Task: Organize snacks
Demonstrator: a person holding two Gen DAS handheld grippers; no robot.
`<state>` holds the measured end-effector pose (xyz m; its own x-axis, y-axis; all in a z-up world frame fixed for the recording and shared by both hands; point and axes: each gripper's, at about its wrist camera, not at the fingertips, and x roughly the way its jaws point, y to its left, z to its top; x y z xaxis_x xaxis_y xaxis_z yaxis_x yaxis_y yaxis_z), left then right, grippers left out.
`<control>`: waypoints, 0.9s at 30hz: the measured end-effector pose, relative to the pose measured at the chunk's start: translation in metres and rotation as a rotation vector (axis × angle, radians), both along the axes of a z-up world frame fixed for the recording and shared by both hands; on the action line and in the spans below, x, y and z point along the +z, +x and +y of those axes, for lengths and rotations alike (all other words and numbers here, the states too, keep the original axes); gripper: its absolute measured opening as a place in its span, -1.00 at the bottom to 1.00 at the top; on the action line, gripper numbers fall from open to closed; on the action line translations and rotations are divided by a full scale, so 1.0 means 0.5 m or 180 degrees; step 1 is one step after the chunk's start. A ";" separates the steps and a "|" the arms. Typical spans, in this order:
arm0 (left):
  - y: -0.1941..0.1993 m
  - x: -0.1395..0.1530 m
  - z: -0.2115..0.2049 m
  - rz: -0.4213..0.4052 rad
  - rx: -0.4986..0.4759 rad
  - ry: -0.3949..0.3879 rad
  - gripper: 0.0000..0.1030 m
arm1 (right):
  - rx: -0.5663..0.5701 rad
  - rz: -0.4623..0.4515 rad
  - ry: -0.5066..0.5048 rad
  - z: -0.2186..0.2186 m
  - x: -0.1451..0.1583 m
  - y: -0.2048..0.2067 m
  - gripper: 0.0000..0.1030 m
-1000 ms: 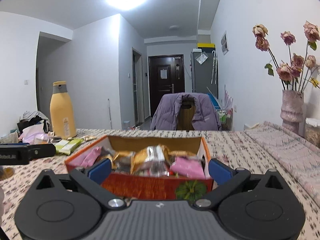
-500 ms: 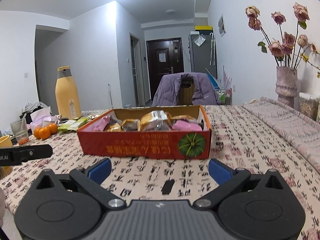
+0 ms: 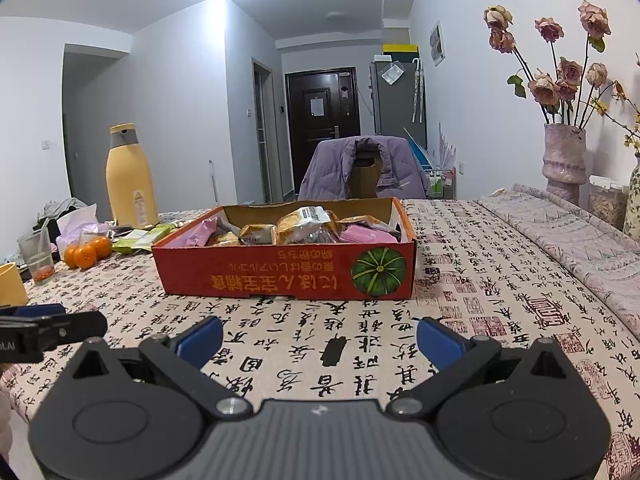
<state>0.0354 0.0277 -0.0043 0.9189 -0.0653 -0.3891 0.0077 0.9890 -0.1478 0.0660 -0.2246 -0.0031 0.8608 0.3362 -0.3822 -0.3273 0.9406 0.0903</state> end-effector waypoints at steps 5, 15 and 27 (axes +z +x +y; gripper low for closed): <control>-0.002 0.003 -0.006 -0.0016 0.0002 0.0027 1.00 | 0.0010 0.0007 0.0001 0.000 -0.001 -0.002 1.00; -0.005 0.007 -0.013 -0.0036 -0.0009 0.0075 1.00 | 0.0005 0.0009 0.0015 -0.002 -0.003 -0.003 1.00; -0.006 0.010 -0.015 -0.0048 -0.0009 0.0089 1.00 | -0.0001 0.0008 0.0022 -0.004 -0.003 -0.004 1.00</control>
<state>0.0323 0.0202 0.0006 0.9245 -0.0572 -0.3768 0.0126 0.9927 -0.1198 0.0640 -0.2264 -0.0045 0.8598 0.3387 -0.3821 -0.3269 0.9400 0.0975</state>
